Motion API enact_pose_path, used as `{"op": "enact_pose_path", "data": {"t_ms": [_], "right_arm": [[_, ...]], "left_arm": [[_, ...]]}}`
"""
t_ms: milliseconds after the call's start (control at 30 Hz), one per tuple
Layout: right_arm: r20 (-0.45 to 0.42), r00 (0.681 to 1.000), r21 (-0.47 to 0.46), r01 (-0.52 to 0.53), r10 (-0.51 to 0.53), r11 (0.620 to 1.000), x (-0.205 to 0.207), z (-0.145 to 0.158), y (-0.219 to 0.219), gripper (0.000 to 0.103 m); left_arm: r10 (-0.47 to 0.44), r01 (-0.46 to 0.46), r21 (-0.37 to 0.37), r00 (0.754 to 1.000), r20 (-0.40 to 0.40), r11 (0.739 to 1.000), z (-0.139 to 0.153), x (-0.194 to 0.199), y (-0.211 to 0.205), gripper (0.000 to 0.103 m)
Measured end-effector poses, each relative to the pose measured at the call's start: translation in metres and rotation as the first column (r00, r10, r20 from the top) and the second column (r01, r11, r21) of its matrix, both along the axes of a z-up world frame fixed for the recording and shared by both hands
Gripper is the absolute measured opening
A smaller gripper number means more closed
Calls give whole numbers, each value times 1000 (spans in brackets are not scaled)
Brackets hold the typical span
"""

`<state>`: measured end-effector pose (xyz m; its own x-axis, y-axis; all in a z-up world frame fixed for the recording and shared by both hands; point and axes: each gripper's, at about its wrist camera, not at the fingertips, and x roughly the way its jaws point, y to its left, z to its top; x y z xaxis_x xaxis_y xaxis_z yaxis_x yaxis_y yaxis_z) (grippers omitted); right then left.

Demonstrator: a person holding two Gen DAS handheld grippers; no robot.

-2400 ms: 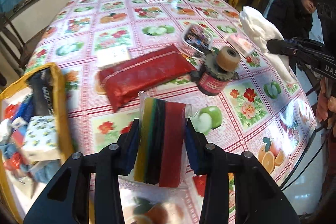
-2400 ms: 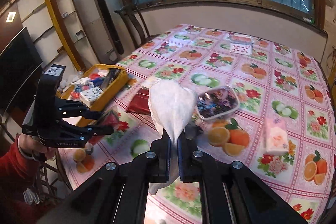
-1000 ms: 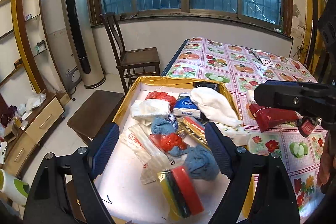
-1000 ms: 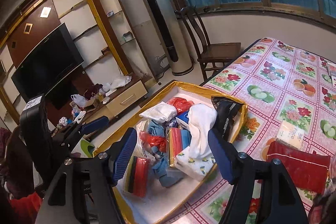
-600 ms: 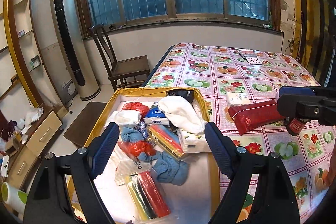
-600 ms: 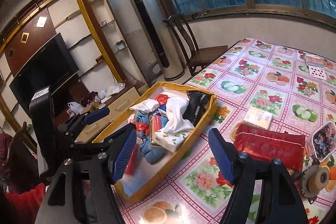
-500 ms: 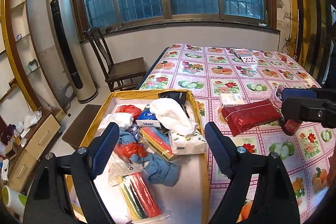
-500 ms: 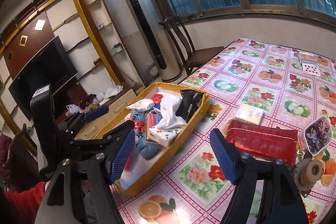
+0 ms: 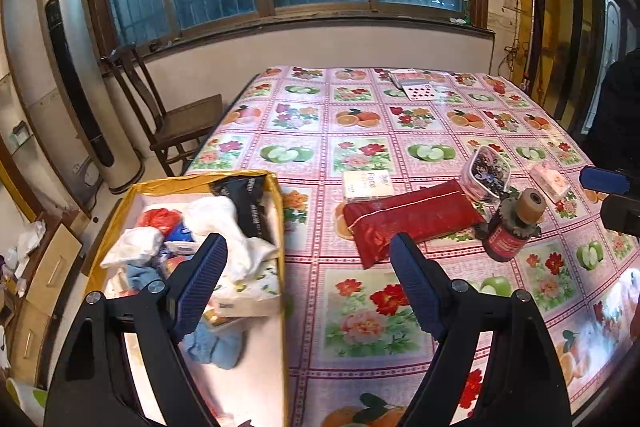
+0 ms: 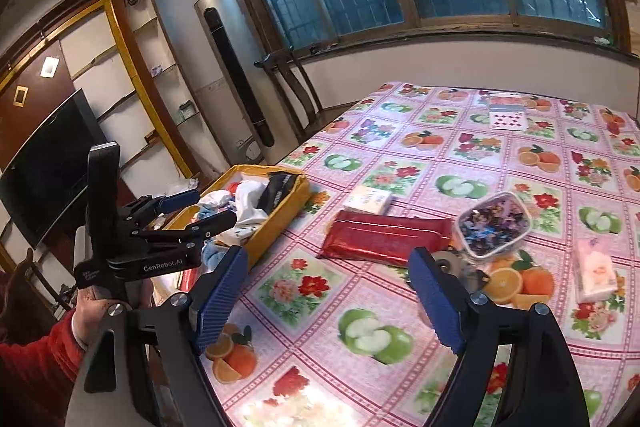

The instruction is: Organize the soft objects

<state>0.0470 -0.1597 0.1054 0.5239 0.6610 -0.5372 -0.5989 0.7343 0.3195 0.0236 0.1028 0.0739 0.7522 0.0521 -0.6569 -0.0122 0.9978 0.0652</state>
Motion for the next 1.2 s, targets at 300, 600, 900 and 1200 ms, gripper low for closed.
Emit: {"op": "enact_pose_path", "data": {"t_ms": [300,600,900,1200], "right_arm": [[-61,989,35,138,-136,990,21,-16,-89,86],[-129,973,70,199,-189,977,47,-36,-130,86],[-174,971,93,184,-166,978,63,-47,-128,86],[-173,970,95,187,-169,978,69,-49,-129,90]], "left_arm": [[-362,369,-30,889,-280,929,-39,79,-74,84],[-492,557,70,779,-390,827,-66,127,-108,84],[-582,692,134,682,-444,709,-90,153,-126,84],[-578,675,-1,631,-517,737,-107,148,-115,86]]}}
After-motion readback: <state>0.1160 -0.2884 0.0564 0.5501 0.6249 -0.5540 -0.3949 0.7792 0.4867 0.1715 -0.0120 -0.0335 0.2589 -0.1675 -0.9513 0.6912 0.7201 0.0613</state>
